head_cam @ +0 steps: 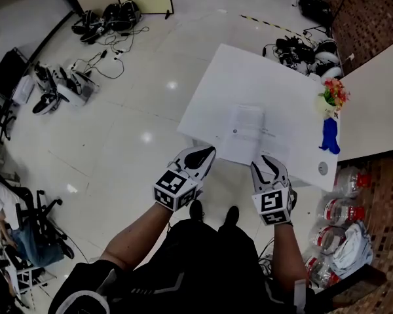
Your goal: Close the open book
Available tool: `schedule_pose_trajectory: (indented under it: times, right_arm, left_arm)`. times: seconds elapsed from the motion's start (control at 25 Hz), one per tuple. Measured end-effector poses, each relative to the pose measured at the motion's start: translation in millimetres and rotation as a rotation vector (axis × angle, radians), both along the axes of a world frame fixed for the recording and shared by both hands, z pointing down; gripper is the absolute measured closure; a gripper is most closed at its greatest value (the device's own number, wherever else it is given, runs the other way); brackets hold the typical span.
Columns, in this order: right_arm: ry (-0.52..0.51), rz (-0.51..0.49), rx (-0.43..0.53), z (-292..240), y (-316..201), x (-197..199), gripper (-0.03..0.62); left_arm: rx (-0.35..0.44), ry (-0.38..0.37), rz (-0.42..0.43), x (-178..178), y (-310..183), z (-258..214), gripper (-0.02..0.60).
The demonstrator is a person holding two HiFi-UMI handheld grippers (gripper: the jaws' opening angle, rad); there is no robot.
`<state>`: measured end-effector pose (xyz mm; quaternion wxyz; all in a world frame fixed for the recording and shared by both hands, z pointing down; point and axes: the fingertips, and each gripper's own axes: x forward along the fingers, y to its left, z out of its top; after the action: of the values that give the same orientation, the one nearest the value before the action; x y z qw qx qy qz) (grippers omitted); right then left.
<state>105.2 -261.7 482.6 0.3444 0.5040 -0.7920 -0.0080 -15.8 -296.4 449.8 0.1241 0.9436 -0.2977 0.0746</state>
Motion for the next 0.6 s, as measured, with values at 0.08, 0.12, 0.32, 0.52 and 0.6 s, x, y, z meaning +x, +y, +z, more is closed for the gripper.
schedule_pose_trajectory:
  times: [0.08, 0.12, 0.32, 0.52, 0.6]
  right_arm:
    - [0.088, -0.053, -0.045, 26.9, -1.3, 0.4, 0.485]
    - [0.133, -0.084, -0.061, 40.5, -1.3, 0.9, 0.485]
    - [0.264, -0.199, -0.131, 100.6, -2.0, -2.1, 0.485]
    - [0.348, -0.256, -0.162, 142.5, -8.6, -4.4, 0.485]
    - [0.370, -0.257, -0.160, 152.5, -12.7, -2.3, 0.485]
  left_arm:
    - [-0.043, -0.014, -0.018, 3.5, -3.0, 18.1, 0.586]
    - [-0.056, -0.027, -0.021, 6.0, -3.5, 28.2, 0.586]
    - [-0.131, -0.116, -0.024, 13.8, -5.1, 87.8, 0.586]
    - [-0.224, -0.141, -0.048, 13.2, -0.5, 132.4, 0.586]
    - [-0.247, -0.150, -0.058, 10.7, 3.6, 143.3, 0.586]
